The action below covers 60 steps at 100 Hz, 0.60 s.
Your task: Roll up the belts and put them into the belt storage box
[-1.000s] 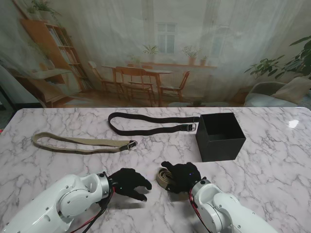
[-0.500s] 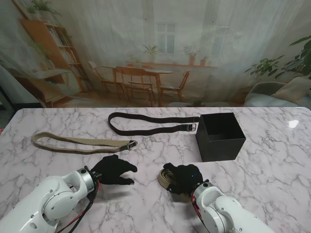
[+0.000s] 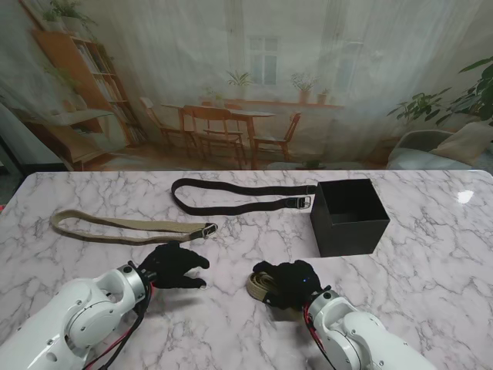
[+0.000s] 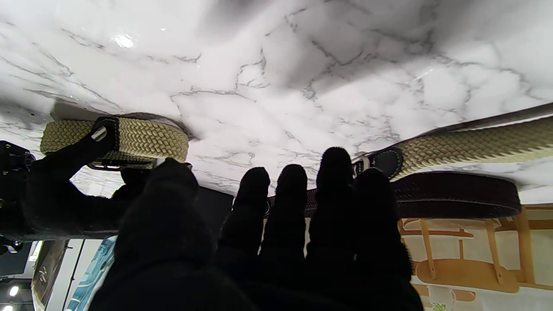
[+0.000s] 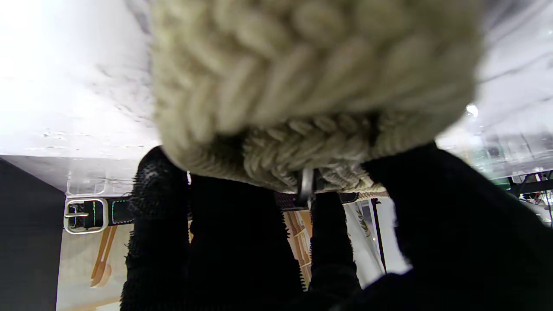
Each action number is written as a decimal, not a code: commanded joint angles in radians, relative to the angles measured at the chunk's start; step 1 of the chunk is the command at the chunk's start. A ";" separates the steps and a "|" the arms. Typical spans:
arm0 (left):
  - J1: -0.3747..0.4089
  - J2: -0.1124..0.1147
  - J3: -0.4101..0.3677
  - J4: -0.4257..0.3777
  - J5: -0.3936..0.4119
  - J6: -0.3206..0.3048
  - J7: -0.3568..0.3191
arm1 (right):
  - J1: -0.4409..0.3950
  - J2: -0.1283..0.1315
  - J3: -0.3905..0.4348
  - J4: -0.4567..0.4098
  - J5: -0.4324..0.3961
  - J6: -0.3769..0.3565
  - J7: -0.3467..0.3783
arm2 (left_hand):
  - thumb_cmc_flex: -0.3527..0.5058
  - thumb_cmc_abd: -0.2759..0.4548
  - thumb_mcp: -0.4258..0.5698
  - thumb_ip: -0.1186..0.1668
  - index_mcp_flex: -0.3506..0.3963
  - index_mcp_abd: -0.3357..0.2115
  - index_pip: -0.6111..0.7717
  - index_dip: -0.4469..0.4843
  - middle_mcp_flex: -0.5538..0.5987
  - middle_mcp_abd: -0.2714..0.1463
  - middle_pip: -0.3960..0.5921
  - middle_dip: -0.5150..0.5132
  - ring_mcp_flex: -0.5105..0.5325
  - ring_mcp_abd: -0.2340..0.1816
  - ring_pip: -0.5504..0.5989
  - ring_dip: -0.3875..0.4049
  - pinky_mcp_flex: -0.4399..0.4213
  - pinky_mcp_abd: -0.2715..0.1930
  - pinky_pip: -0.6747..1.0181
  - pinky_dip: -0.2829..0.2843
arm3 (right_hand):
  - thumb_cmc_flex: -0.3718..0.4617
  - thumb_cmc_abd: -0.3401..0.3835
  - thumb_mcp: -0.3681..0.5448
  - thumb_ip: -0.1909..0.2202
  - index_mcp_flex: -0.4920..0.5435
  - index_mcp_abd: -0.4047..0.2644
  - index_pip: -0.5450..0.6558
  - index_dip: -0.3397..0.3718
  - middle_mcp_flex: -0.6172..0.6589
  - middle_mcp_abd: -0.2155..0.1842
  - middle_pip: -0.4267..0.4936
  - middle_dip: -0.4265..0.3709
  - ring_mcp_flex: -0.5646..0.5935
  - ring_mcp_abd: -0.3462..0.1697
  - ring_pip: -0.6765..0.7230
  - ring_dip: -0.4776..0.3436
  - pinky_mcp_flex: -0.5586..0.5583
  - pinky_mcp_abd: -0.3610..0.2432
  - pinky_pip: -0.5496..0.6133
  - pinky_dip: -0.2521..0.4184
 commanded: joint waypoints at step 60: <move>0.018 -0.005 -0.029 0.000 0.021 0.026 0.020 | -0.020 -0.007 0.008 0.028 0.013 -0.029 -0.044 | -0.002 0.039 -0.016 -0.004 0.013 -0.008 0.006 0.002 0.023 0.004 0.003 0.019 -0.001 0.027 -0.016 0.010 -0.018 0.013 0.001 0.010 | 0.247 0.034 0.153 0.014 0.107 -0.125 0.074 0.059 0.123 -0.227 0.090 0.108 0.073 -0.060 0.122 0.085 0.051 -0.005 0.011 -0.053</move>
